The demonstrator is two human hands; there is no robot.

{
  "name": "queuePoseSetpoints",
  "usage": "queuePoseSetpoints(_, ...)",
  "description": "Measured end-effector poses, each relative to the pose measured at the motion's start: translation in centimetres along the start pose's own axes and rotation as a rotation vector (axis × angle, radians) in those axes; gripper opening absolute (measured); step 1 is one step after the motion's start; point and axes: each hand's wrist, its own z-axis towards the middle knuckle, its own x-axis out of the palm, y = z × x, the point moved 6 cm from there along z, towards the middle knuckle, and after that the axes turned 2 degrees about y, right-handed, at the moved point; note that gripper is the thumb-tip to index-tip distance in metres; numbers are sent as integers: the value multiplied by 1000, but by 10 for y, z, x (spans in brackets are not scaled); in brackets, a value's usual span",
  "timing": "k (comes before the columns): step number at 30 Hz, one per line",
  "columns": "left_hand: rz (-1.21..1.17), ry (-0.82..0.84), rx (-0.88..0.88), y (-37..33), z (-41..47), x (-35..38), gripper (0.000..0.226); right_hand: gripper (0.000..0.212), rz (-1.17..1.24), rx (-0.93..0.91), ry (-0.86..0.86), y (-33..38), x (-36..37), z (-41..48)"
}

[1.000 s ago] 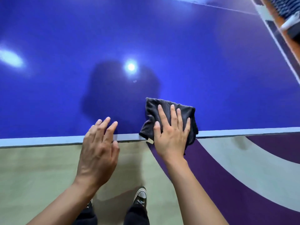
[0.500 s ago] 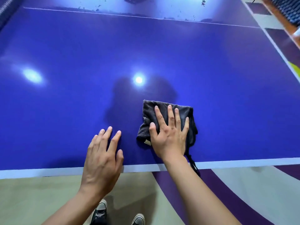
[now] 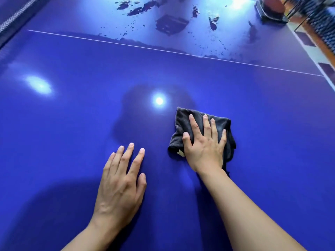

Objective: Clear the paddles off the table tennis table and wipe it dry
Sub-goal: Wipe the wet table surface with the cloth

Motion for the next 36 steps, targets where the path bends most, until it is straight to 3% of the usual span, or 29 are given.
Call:
queuePoseSetpoints(8,45,11,11,20,122,20,58,60,37,8,-4,16,-11,174)
queuePoseSetpoints(18,79,-75,41,20,137,29,59,60,86,85,-18,16,-26,300)
queuePoseSetpoints(26,43,18,17,23,135,25,60,60,78,114,22,25,-26,289)
queuePoseSetpoints(36,-1,21,-20,27,73,-2,59,60,76,-71,24,86,1,111)
